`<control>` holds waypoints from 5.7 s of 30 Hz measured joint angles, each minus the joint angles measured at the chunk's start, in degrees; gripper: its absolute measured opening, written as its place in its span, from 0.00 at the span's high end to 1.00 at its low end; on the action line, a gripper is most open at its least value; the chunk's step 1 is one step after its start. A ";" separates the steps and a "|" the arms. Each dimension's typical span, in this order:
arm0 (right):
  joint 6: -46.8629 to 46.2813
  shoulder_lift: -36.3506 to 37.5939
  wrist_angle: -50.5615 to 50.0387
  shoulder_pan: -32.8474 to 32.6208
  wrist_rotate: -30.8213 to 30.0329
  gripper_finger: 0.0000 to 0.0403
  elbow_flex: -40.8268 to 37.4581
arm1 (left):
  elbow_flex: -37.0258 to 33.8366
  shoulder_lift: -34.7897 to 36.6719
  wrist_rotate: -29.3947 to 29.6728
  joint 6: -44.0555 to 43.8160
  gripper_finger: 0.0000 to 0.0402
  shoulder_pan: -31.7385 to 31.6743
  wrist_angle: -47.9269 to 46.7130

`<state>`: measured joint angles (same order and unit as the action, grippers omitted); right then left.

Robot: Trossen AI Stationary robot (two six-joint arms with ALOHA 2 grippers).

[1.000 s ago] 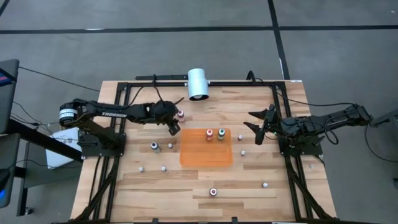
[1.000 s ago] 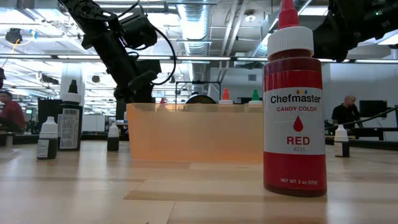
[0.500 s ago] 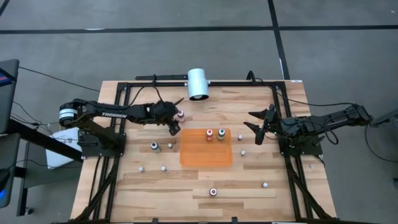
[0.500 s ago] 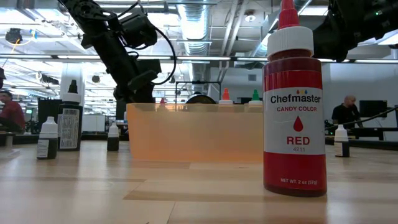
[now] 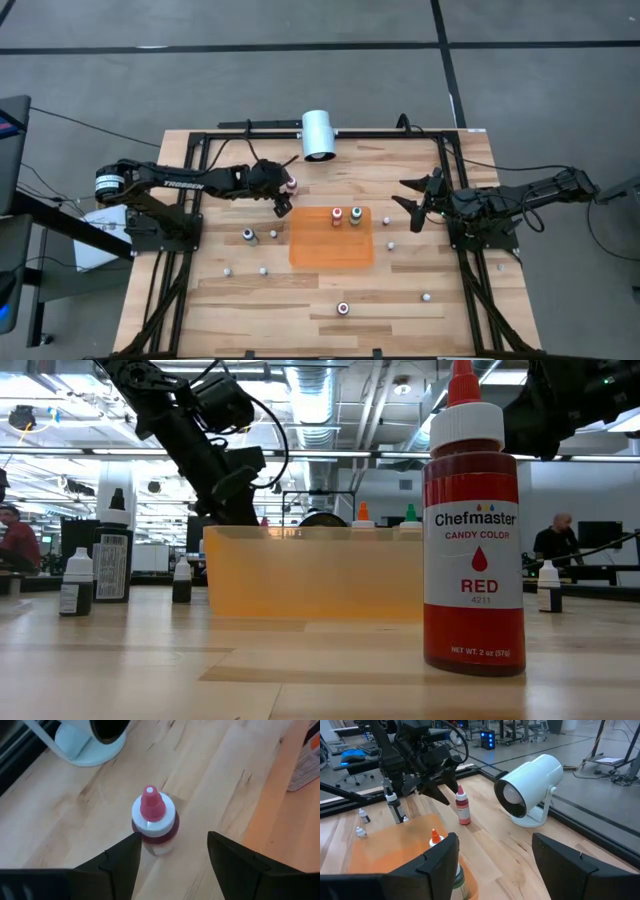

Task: Pick & Place food coloring
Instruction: Put the large pink food coloring into the orange bin

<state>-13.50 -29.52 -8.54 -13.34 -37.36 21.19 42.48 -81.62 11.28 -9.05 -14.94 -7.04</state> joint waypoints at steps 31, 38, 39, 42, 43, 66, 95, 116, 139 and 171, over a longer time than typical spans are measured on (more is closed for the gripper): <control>-0.07 -0.04 -0.02 0.00 0.02 0.41 0.00 | -0.04 -1.77 1.01 0.62 0.45 -1.86 0.62; -0.09 -0.11 -0.28 -0.02 0.02 0.41 0.00 | -0.08 -7.47 -0.47 -1.20 0.45 -1.86 7.33; -0.11 -0.11 -0.28 0.00 0.02 0.41 0.00 | -0.07 -7.85 -0.54 -1.28 0.45 -1.86 7.73; -0.13 -0.11 -0.27 0.00 0.02 0.41 0.00 | -0.03 -8.88 -0.25 -1.45 0.45 -1.88 8.88; -0.13 -0.11 -0.30 0.00 0.02 0.41 0.00 | -0.02 -8.90 -0.28 -1.49 0.45 -1.88 8.25; -0.07 -0.11 -0.96 0.00 -0.08 0.41 0.00 | -0.04 -10.47 1.24 -1.24 0.54 -1.88 11.12; -0.07 -0.11 -0.96 -0.13 0.04 0.41 0.00 | -0.04 -10.16 1.39 -4.27 0.63 -1.86 11.54; -0.07 -0.11 -1.03 -0.13 0.11 0.41 0.00 | -0.02 3.52 2.92 -8.04 0.64 -1.72 6.82; -0.07 -0.10 -1.07 -0.04 -0.07 0.41 0.00 | 11.54 8.57 13.53 -15.98 0.64 17.21 -2.31; -0.07 -0.48 -3.66 -0.04 -0.04 0.41 -0.04 | 34.23 -19.82 20.03 -37.70 0.64 21.44 -21.56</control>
<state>-13.56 -30.00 -12.19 -13.39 -37.41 21.15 76.71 -101.45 31.31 -46.74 6.50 -28.60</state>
